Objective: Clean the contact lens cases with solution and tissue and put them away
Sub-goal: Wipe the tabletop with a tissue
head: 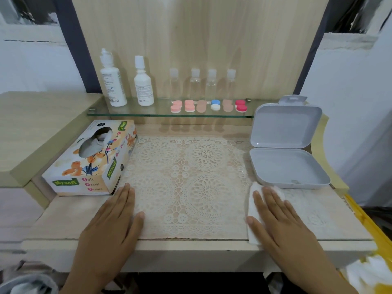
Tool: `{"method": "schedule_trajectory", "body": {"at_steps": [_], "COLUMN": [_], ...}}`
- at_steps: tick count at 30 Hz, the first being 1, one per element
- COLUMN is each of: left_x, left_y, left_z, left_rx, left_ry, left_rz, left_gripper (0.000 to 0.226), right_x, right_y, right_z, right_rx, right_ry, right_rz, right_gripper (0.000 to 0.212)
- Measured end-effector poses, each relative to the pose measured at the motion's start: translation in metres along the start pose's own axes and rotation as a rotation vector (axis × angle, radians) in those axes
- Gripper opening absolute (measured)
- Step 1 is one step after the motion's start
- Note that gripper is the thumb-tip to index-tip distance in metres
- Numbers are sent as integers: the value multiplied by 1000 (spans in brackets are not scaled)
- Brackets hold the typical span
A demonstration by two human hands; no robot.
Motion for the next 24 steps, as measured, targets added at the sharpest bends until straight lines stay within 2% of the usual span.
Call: {"method": "schedule_trajectory", "body": {"at_steps": [6, 8, 10, 12, 16, 19, 24], "left_x": [1, 1, 1, 1, 3, 3, 4], "left_y": [1, 1, 1, 2, 5, 4, 5], "left_z": [0, 0, 0, -1, -1, -1, 0], "left_rx": [-1, -2, -2, -4, -14, -23, -21], "left_ry": [-2, -3, -3, 5, 31, 38, -40], "left_rz": [22, 15, 18, 30, 50, 93, 119], "left_gripper": [77, 76, 77, 79, 78, 73, 63], "right_x": [-7, -13, -17, -19, -22, -28, -24], "right_y": [-11, -20, -35, -54, -102, -141, -178], "right_z": [2, 6, 8, 10, 17, 25, 54], "right_rx": [-79, -81, -69, -26, 84, 215, 369], "right_ry": [88, 151, 204, 244, 274, 219, 132], "right_rz": [43, 46, 42, 44, 69, 99, 113], "right_gripper": [92, 83, 66, 58, 54, 58, 59]}}
Point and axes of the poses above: each hand's wrist, its own z-axis towards the middle knuckle, its own x-axis out of the back of the hand, y = z × x, the point moved 4 cm from there along z, towards the middle knuckle, and after that the axes turned 2 degrees about -z, right-handed, at the moved point
